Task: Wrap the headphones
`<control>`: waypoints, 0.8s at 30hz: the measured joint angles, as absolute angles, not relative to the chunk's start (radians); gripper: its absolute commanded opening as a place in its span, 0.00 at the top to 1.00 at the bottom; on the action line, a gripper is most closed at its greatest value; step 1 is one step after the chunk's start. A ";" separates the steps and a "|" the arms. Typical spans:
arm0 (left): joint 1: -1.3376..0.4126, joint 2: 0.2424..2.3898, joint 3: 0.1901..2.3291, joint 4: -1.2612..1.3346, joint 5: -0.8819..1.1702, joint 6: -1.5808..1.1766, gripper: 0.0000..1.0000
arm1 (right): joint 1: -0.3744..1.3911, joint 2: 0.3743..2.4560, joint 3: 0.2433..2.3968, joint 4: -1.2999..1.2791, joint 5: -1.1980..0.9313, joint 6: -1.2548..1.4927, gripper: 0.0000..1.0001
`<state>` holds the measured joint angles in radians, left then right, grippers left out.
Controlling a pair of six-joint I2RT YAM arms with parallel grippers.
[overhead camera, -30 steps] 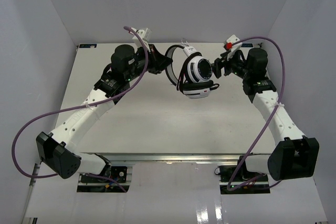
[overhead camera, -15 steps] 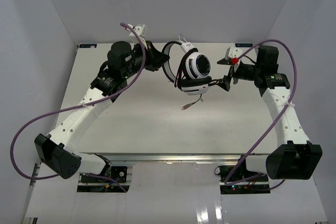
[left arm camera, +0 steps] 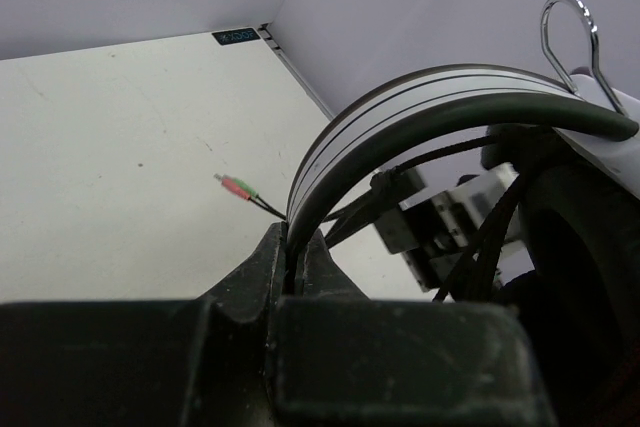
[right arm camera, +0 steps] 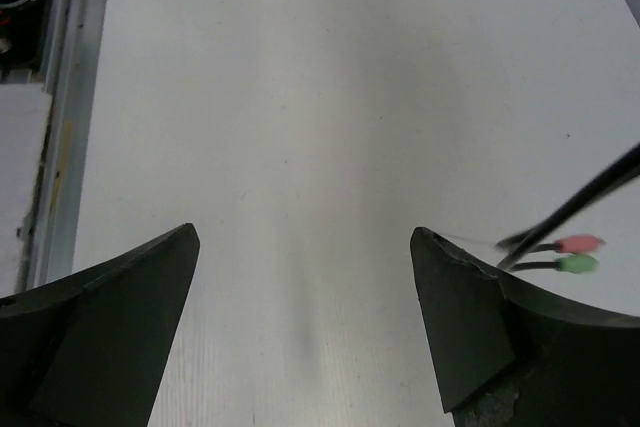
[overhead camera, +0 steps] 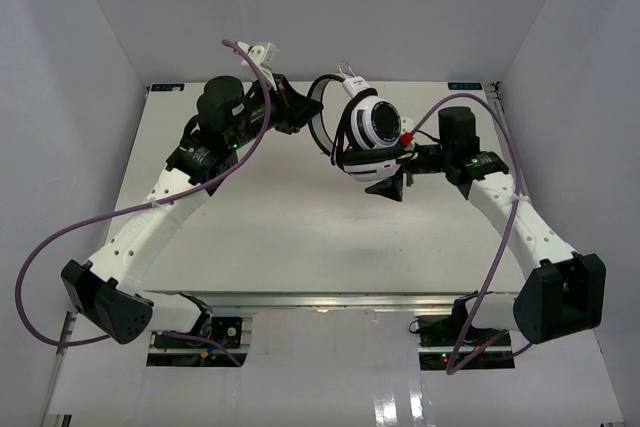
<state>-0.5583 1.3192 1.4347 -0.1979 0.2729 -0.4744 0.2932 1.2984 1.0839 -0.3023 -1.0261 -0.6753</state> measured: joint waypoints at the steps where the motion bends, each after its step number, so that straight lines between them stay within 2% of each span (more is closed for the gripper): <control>1: -0.558 1.319 1.434 -0.193 0.276 -0.478 1.00 | 0.313 1.309 1.070 -0.236 -0.992 -0.601 0.79; 2: -0.558 1.318 1.432 -0.187 0.279 -0.483 1.00 | 0.327 1.334 1.071 -0.147 -0.958 -0.518 0.83; 8: -0.555 1.312 1.421 -0.158 0.287 -0.501 1.00 | 0.363 1.417 1.088 0.093 -0.809 -0.306 0.84; 10: -0.549 1.305 1.411 -0.152 0.290 -0.505 1.00 | 0.369 1.401 1.082 0.118 -0.800 -0.295 0.72; 14: -0.525 1.293 1.399 -0.150 0.298 -0.509 1.00 | 0.365 1.342 1.079 0.048 -0.844 -0.360 0.22; 15: -0.518 1.292 1.398 -0.150 0.299 -0.510 1.00 | 0.363 1.324 1.079 0.005 -0.852 -0.390 0.14; 18: -0.500 1.286 1.394 -0.153 0.297 -0.514 1.00 | 0.360 1.276 1.082 -0.106 -0.819 -0.456 0.10; 22: -0.474 1.263 1.376 -0.157 0.296 -0.518 1.00 | 0.330 1.177 1.063 -0.215 -0.755 -0.455 0.10; 24: -0.466 1.250 1.366 -0.158 0.298 -0.521 1.00 | 0.306 1.120 1.062 -0.238 -0.739 -0.413 0.05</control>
<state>-0.4665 1.2495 1.3663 -0.1575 0.2978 -0.5205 0.3057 1.1199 1.0618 -0.2384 -0.7390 -0.4127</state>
